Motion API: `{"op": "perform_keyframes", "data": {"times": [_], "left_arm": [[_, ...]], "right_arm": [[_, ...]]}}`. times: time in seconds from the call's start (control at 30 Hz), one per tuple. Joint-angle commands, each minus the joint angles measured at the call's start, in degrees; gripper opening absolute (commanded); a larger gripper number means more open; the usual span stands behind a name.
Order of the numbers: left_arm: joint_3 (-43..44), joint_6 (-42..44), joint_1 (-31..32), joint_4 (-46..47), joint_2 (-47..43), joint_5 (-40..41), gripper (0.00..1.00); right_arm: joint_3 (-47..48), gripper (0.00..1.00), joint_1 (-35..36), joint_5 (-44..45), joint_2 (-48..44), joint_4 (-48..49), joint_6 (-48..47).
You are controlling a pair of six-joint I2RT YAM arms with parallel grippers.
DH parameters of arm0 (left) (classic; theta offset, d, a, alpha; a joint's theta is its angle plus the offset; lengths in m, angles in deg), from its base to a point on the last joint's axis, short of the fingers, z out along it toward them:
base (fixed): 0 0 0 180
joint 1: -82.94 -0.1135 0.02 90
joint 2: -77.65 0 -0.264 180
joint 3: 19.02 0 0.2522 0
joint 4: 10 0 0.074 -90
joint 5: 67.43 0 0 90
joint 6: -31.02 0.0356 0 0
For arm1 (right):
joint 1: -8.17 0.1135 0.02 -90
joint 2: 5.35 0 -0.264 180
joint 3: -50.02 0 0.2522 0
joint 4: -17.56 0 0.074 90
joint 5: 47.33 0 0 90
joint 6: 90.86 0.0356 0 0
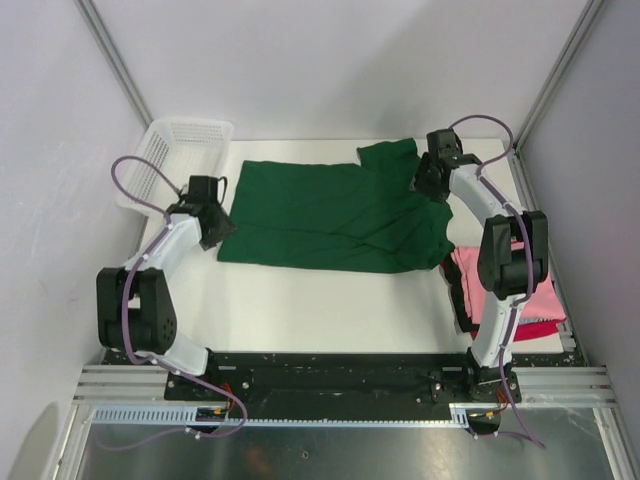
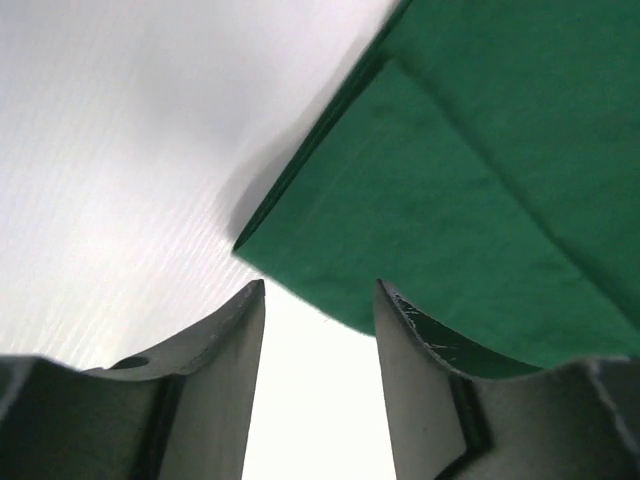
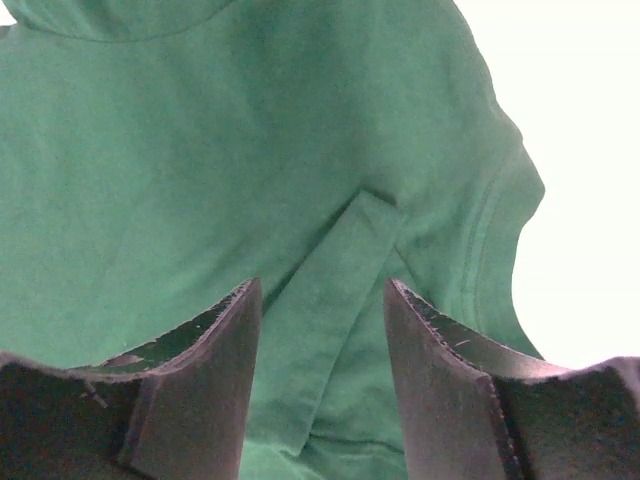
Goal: Fold and stack the t-shirts
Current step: Fold the flattened tshirt in 1/3 of the way
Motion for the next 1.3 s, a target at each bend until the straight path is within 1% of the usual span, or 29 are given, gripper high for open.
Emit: {"op": "perform_keyframes", "data": {"times": [0.0, 0.13, 0.3, 0.47, 0.63, 0.73, 0.8, 0.87, 1.0, 1.07, 1.13, 1.27], "left_arm": [[-5.53, -3.57, -2.38, 1.40, -3.64, -0.13, 0.51], [-7.35, -4.27, -4.16, 3.46, -2.75, -1.94, 0.49], [-7.68, -5.15, -5.02, 5.98, 0.68, -3.91, 0.49], [-8.33, -6.03, -5.25, 8.90, 2.09, -4.89, 0.50], [-8.05, -5.98, -5.31, 9.66, 4.34, -4.65, 0.49], [-8.09, -5.99, -5.32, 9.73, 4.80, -3.74, 0.43], [-8.09, -5.99, -5.42, 9.76, 5.02, -2.92, 0.37], [-8.03, -5.99, -5.47, 9.70, 4.97, -2.17, 0.29], [-8.38, -5.75, -5.58, 9.56, 4.20, -0.20, 0.10], [-8.60, -5.64, -5.62, 9.39, 3.47, 0.55, 0.03], [-8.73, -5.55, -5.65, 9.00, 2.73, 1.27, 0.01], [-9.64, -5.55, -5.84, 7.82, 0.66, 3.06, 0.00]], "right_arm": [[-0.76, 0.56, 0.67, -1.01, -8.22, -3.75, 0.50], [-12.70, 0.53, 1.34, -3.67, -16.73, -2.45, 3.34], [-27.31, 0.42, 1.06, -6.50, -26.04, 1.48, 7.31], [-36.83, 0.39, -0.83, -9.71, -28.94, 5.69, 9.73], [-42.98, 0.39, -4.23, -9.42, -31.30, 8.43, 10.74], [-46.15, 0.39, -6.87, -9.71, -31.91, 10.01, 11.14], [-47.65, 0.39, -8.08, -9.30, -31.78, 10.81, 11.29], [-48.99, 0.39, -9.04, -8.64, -31.58, 11.43, 11.46], [-51.50, 0.39, -13.35, -8.20, -32.21, 12.41, 11.21], [-52.46, 0.39, -15.25, -8.15, -33.02, 12.68, 10.91], [-52.83, 0.39, -17.03, -8.09, -33.62, 12.51, 10.37], [-53.22, 0.40, -20.46, -6.61, -34.78, 11.57, 8.92]]}}
